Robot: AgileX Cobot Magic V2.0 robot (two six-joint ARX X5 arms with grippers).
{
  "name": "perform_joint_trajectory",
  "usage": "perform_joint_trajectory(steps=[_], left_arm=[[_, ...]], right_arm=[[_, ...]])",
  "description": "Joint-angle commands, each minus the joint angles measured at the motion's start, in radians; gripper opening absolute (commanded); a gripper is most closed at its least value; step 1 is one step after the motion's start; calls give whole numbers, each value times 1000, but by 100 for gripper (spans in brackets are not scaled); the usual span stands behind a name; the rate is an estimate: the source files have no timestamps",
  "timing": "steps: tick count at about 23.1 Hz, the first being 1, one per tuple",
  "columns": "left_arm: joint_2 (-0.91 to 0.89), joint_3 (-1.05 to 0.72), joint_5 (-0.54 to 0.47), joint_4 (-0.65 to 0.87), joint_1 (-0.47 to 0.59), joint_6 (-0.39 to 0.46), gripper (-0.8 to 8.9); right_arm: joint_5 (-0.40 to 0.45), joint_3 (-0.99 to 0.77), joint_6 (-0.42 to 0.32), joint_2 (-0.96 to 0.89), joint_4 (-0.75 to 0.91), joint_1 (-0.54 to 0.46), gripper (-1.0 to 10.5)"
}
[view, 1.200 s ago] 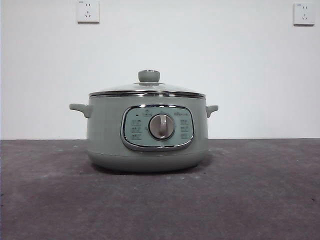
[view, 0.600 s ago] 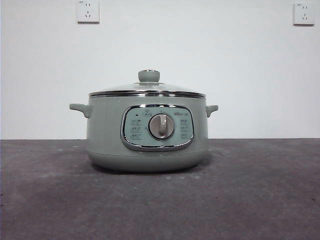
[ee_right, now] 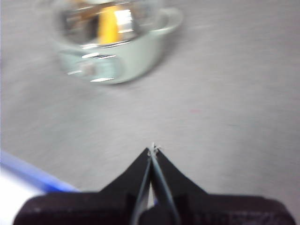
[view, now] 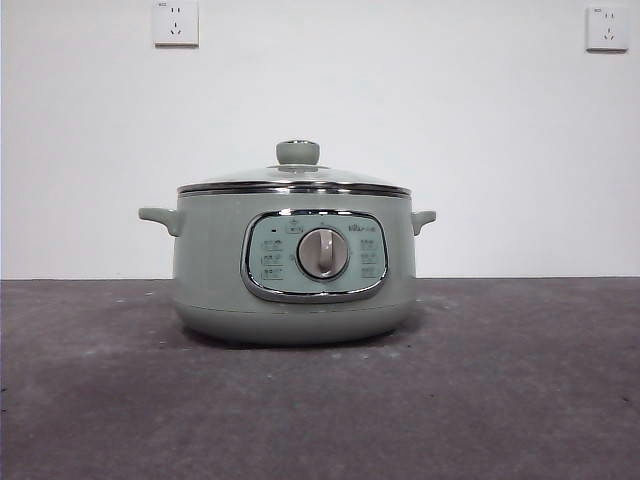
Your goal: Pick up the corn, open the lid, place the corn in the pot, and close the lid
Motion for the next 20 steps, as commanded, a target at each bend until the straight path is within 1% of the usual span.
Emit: perform_joint_trajectory(steps=[1, 3, 5, 7, 9, 11, 15, 17, 20], left_arm=[[0, -9, 6, 5, 3, -6, -3], [0, -9, 6, 5, 3, -6, -3], [0, -9, 6, 5, 3, -6, -3], [0, -9, 6, 5, 3, -6, -3], [0, -9, 6, 5, 3, -6, -3], [0, -9, 6, 5, 3, -6, -3], [0, -9, 6, 5, 3, -6, -3], [0, -9, 6, 5, 3, -6, -3], [0, -9, 6, 5, 3, -6, -3]], right_arm=[[-14, -30, -29, -67, 171, -121, 1], [-58, -103, -35, -148, 351, -254, 1], [-61, -224, -69, -234, 500, -367, 1], [-83, -393, -100, -320, 663, -453, 1], [-128, -585, -102, -402, 832, -510, 1], [-130, -744, -103, -461, 954, -531, 1], [-130, -962, -102, -540, 1116, -535, 1], [-129, -1060, -102, -580, 1175, -535, 1], [-129, -1167, -101, -633, 1200, -535, 1]])
